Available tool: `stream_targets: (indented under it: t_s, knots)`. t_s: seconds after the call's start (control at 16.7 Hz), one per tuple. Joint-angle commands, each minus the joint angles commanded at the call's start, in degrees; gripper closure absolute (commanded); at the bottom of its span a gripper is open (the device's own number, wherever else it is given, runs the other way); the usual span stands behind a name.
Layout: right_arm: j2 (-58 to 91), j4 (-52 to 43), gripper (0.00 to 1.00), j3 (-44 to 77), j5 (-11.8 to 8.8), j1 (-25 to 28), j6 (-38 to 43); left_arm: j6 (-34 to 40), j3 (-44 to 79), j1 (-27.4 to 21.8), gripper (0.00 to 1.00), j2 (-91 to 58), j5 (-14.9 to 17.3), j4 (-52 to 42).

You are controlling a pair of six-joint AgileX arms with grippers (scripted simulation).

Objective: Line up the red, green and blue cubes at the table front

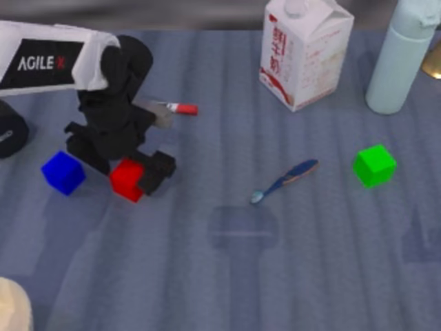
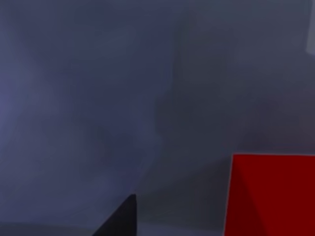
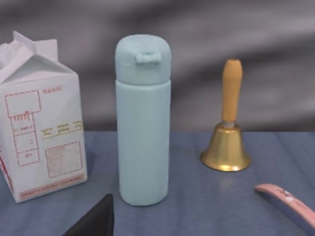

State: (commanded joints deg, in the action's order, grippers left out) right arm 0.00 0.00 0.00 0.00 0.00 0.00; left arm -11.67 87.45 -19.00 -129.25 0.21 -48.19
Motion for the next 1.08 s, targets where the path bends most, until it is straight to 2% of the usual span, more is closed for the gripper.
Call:
stream_targets:
  t_s: [0.36,0.84,1.08]
  knots:
    - [0.00,0.00,0.00,0.00,0.00,0.00,0.00,0.00,0.00,0.00,0.98,0.00,0.00,0.00]
    - [0.00,0.00,0.00,0.00,0.00,0.00,0.00,0.00,0.00,0.00,1.00,0.00,0.00,0.00]
    - [0.00,0.00,0.00,0.00,0.00,0.00,0.00,0.09,2.41,0.14,1.00,2.60,0.33,-3.08]
